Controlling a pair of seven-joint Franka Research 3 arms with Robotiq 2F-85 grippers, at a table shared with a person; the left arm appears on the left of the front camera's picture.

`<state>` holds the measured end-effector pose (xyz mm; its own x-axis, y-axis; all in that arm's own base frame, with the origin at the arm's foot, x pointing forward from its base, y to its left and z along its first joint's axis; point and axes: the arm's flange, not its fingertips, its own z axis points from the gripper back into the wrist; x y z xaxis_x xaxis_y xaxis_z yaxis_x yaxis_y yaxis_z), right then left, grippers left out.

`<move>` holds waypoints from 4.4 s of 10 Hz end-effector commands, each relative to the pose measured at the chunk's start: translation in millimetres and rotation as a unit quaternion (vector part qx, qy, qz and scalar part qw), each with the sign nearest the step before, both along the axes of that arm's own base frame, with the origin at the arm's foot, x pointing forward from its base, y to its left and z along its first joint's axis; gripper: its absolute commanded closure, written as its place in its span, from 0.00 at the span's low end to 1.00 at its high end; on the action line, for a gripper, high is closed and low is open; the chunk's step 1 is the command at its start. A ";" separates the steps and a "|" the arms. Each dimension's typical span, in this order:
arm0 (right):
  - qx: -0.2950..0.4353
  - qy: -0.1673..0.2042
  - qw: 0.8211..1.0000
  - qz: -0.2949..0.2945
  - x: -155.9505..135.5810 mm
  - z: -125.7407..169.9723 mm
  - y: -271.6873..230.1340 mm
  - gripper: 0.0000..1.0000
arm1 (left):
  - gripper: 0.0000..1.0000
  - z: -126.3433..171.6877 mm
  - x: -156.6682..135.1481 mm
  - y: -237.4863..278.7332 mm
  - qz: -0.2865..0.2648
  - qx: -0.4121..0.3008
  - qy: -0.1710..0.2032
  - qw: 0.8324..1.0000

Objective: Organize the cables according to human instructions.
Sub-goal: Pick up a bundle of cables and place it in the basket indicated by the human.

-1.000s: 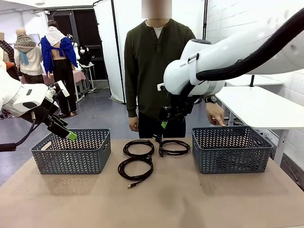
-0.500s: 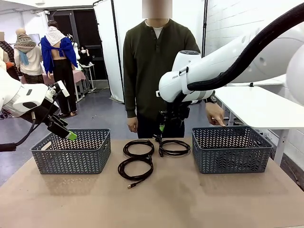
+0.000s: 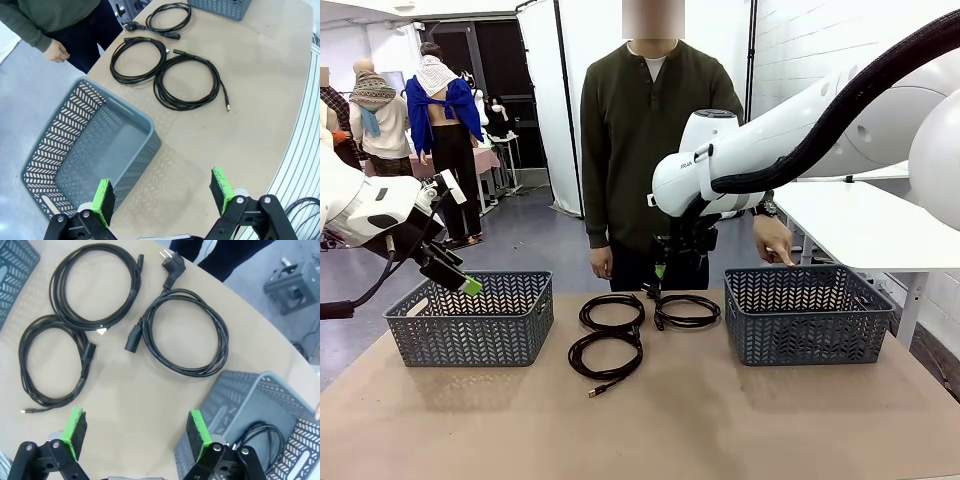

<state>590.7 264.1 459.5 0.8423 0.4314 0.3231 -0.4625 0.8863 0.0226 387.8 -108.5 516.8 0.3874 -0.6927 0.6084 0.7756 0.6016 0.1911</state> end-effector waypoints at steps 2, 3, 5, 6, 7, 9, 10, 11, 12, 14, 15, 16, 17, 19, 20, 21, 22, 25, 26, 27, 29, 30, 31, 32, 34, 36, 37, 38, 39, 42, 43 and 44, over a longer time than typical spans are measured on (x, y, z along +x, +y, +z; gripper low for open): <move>0.001 -0.003 1.000 -0.001 -2.3 0.8 -2.7 0.00 | 0.00 -1.4 1.5 2.6 -0.006 -0.004 0.000 1.000; 0.000 -0.001 1.000 0.000 -0.2 0.8 0.0 0.00 | 0.00 -1.4 1.5 2.6 -0.006 -0.004 0.000 1.000; 0.024 0.006 0.998 -0.058 20.3 -4.9 9.1 0.00 | 0.00 -1.4 1.5 2.6 -0.006 -0.004 0.000 1.000; 0.035 0.007 0.997 -0.073 28.0 -10.4 13.0 0.00 | 0.00 -1.4 1.5 2.6 -0.006 -0.004 0.000 1.000; 0.034 0.012 0.994 -0.101 36.0 -17.5 17.7 0.00 | 0.00 -1.4 1.5 2.6 -0.006 -0.004 0.000 1.000; 0.028 0.026 0.992 -0.121 48.0 -32.5 26.0 0.00 | 0.00 -1.4 1.5 2.6 -0.006 -0.004 0.000 1.000; 0.020 0.023 0.991 -0.129 52.4 -40.4 29.9 0.00 | 0.00 -1.4 1.5 2.6 -0.006 -0.004 0.000 1.000; 0.011 0.018 0.989 -0.144 59.0 -50.1 32.2 0.00 | 0.00 -1.4 1.5 2.6 -0.006 -0.004 0.000 1.000; 0.007 0.018 0.989 -0.150 63.6 -59.4 32.6 0.00 | 0.00 -1.4 1.5 2.6 -0.006 -0.004 0.000 1.000; -0.002 0.030 0.986 -0.166 74.2 -78.1 31.7 0.00 | 0.00 -1.4 1.5 2.6 -0.006 -0.004 0.000 1.000; 0.003 0.043 0.984 -0.174 80.8 -86.2 31.4 0.00 | 0.00 -1.4 1.5 2.6 -0.006 -0.004 0.000 1.000; 0.002 0.051 0.982 -0.183 87.7 -93.8 32.5 0.00 | 0.00 -1.4 1.5 2.6 -0.006 -0.004 0.000 1.000; -0.002 0.055 0.980 -0.192 92.4 -98.7 33.5 0.00 | 0.00 -1.4 1.5 2.6 -0.006 -0.004 0.000 1.000; 0.003 0.074 0.976 -0.205 99.6 -104.3 34.8 0.00 | 0.00 -1.4 1.5 2.6 -0.006 -0.004 0.000 1.000; 0.002 0.089 0.974 -0.207 102.2 -107.1 35.8 0.00 | 0.00 -1.4 1.5 2.6 -0.006 -0.004 0.000 1.000; 0.000 0.091 0.974 -0.208 102.9 -107.0 36.7 0.00 | 0.00 -1.4 1.5 2.6 -0.006 -0.004 0.000 1.000; -0.001 0.093 0.974 -0.207 101.6 -105.7 37.1 0.00 | 0.00 -1.4 1.5 2.6 -0.006 -0.004 0.000 1.000; -0.002 0.080 0.978 -0.193 92.5 -110.4 30.2 0.00 | 0.00 -1.4 1.5 2.6 -0.006 -0.004 0.000 1.000; -0.002 0.080 0.978 -0.193 92.5 -110.4 30.2 0.00 | 0.00 -1.4 1.5 2.6 -0.006 -0.004 0.000 1.000; -0.002 0.080 0.978 -0.193 92.5 -110.4 30.2 0.00 | 0.00 -1.4 1.5 2.6 -0.006 -0.004 0.000 1.000; -0.001 0.085 0.977 -0.195 97.1 -111.1 35.5 0.00 | 0.00 -1.4 1.5 2.6 -0.006 -0.004 0.000 1.000; 0.002 0.092 0.977 -0.194 98.6 -111.6 37.2 0.00 | 0.00 -1.4 1.5 2.6 -0.006 -0.004 0.000 1.000; 0.003 0.096 0.976 -0.193 100.1 -112.3 38.4 0.00 | 0.00 -1.4 1.5 2.6 -0.006 -0.004 0.000 1.000; 0.002 0.098 0.976 -0.194 101.9 -112.6 38.6 0.00 | 0.00 -1.4 1.5 2.6 -0.006 -0.004 0.000 1.000; -0.005 0.100 0.975 -0.199 106.7 -117.4 38.5 0.00 | 0.00 -1.4 1.5 2.6 -0.006 -0.004 0.000 1.000; -0.008 0.105 0.974 -0.201 112.6 -121.9 40.5 0.00 | 0.00 -1.4 1.5 2.6 -0.006 -0.004 0.000 1.000; -0.010 0.106 0.973 -0.203 115.5 -124.6 41.3 0.00 | 0.00 -1.4 1.5 2.6 -0.006 -0.004 0.000 1.000; -0.011 0.107 0.973 -0.204 118.1 -126.9 42.3 0.00 | 0.00 -1.4 1.5 2.6 -0.006 -0.004 0.000 1.000; -0.012 0.105 0.973 -0.205 120.2 -128.1 43.5 0.00 | 0.00 -1.4 1.5 2.6 -0.006 -0.004 0.000 1.000; -0.017 0.097 0.971 -0.217 125.8 -131.8 44.0 0.00 | 0.00 -1.4 1.5 2.6 -0.006 -0.004 0.000 1.000; -0.018 0.095 0.971 -0.220 127.7 -132.9 44.4 0.00 | 0.00 -1.4 1.5 2.6 -0.006 -0.004 0.000 1.000; -0.019 0.094 0.970 -0.223 129.7 -133.9 44.5 0.00 | 0.00 -1.4 1.5 2.6 -0.006 -0.004 0.000 1.000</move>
